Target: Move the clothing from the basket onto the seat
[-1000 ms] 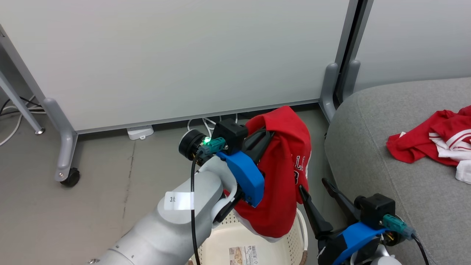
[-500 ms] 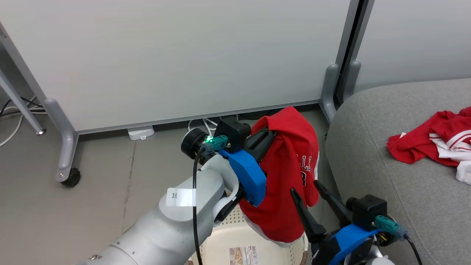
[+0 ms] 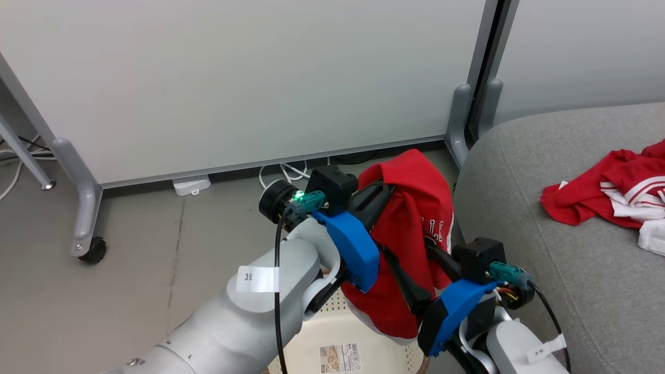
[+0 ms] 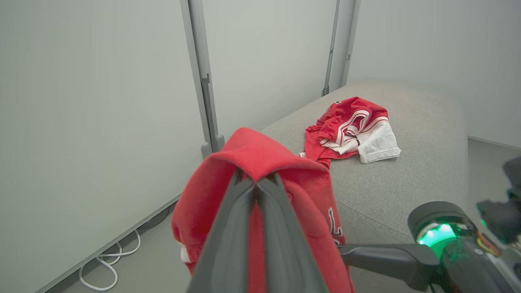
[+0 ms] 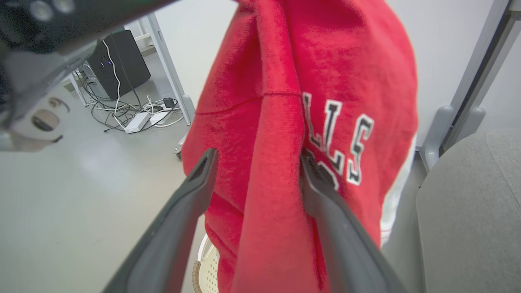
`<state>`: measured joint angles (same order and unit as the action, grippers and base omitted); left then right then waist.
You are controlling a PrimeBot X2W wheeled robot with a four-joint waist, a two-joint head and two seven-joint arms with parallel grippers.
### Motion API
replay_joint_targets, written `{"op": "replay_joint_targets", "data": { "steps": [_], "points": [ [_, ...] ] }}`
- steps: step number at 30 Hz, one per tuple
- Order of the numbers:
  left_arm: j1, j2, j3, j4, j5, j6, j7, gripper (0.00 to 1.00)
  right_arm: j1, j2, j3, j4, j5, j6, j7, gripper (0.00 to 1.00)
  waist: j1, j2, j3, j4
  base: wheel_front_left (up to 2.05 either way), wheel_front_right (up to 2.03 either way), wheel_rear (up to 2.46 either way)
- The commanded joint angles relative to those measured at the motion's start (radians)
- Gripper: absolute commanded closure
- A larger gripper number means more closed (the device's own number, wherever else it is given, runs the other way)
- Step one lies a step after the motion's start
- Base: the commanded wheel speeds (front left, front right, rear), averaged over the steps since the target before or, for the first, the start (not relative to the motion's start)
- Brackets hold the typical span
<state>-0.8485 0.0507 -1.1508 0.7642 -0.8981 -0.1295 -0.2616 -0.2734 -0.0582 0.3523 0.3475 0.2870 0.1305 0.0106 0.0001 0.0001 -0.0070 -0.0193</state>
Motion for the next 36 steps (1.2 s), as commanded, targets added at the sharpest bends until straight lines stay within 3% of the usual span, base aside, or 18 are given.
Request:
{"op": "replay_joint_targets", "data": {
  "steps": [1, 13, 14, 16, 36],
  "points": [
    [-0.019, 0.000, -0.005, -0.005, -0.005, -0.001, -0.005, 1.00, -0.023, -0.004, 0.003, 0.018, 0.006, 0.000, -0.001, 0.00, -0.0001, -0.0001, 0.000, 0.001, 0.00, 0.00, 0.00],
    [-0.022, -0.001, -0.027, -0.038, -0.019, -0.001, -0.005, 1.00, -0.192, 0.006, 0.065, 0.273, 0.045, 0.000, -0.037, 0.00, -0.0001, -0.0001, -0.004, 0.009, 0.00, 0.00, 0.00],
    [-0.022, 0.000, -0.027, -0.039, -0.021, -0.001, -0.005, 1.00, -0.205, 0.006, 0.073, 0.292, 0.051, 0.000, -0.042, 0.46, -0.0001, -0.0001, -0.005, 0.008, 0.00, 0.00, 0.00],
    [-0.021, 0.000, -0.028, -0.041, -0.021, -0.001, -0.005, 1.00, -0.228, 0.007, 0.091, 0.323, 0.064, 0.000, -0.057, 1.00, -0.0001, -0.0001, -0.007, 0.008, 0.00, 0.00, 0.00],
    [0.003, 0.000, -0.014, -0.020, -0.021, -0.001, -0.005, 1.00, -0.295, 0.008, 0.180, 0.467, 0.160, 0.000, -0.165, 1.00, -0.0001, -0.0001, -0.021, -0.013, 0.00, 0.00, 0.00]
  ]
}}
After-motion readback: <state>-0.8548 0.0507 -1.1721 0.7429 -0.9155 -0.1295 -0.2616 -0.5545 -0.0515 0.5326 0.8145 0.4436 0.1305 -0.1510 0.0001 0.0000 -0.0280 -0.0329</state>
